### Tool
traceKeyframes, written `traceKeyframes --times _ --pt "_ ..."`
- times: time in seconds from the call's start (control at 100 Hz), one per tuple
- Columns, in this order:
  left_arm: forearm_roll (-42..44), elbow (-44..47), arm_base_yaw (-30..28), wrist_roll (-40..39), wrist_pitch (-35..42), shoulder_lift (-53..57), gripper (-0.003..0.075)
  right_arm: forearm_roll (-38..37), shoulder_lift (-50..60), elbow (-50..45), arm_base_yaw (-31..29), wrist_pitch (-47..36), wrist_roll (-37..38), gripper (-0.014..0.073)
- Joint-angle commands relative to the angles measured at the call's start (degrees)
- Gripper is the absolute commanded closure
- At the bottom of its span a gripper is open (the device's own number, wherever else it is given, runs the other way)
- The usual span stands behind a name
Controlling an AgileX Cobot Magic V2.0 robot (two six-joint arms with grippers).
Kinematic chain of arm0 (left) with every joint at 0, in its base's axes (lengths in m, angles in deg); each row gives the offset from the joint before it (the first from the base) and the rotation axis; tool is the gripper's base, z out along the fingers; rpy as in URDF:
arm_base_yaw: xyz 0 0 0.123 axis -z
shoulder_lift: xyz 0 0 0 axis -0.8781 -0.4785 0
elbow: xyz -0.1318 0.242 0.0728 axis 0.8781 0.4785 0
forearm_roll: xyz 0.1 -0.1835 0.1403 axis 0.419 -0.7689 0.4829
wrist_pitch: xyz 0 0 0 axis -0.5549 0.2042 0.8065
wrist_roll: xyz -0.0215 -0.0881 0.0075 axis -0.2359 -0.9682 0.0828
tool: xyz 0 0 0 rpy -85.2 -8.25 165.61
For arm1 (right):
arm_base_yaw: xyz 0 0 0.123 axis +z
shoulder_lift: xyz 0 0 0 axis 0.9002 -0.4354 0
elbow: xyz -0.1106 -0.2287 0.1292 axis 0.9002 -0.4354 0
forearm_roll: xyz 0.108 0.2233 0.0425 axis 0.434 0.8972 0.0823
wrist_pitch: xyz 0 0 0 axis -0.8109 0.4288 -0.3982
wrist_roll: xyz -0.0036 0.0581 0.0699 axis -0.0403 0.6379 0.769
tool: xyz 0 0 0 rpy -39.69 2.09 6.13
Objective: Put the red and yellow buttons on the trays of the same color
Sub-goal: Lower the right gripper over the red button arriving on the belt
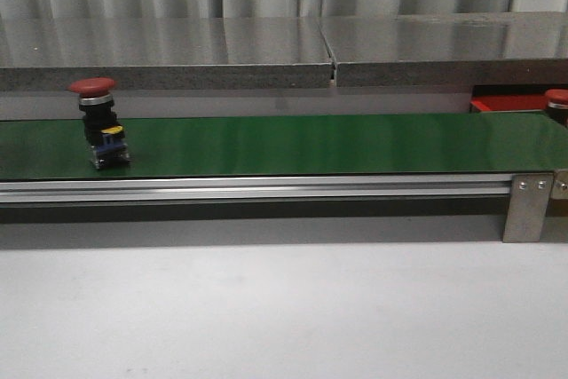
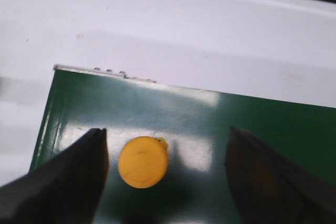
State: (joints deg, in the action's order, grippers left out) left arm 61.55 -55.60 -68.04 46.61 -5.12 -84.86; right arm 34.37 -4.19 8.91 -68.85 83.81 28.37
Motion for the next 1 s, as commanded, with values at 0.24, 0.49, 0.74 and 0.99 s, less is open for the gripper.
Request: traceKeyframes --times 0.24,0.49,0.74,0.99 --pt "-1.0 9.3 6.9 0.2 8.0 16.3 0.0739 0.4 -0.1 1.5 0.0 -4.4 -0.3 0.0660" --pt "-1.5 22.3 11.1 0.2 11.8 28.3 0.0739 0.5 -0.1 1.5 0.0 -5.0 -0.3 0.0660" --pt "-1.6 34.1 14.0 0.2 14.6 40.8 0.0739 1.4 -1.4 3.9 0.0 -3.1 -0.2 0.0660" --pt "-2.0 43.3 14.0 0.2 14.5 53.3 0.0739 1.3 -14.4 14.0 8.6 1.1 -0.2 0.0660"
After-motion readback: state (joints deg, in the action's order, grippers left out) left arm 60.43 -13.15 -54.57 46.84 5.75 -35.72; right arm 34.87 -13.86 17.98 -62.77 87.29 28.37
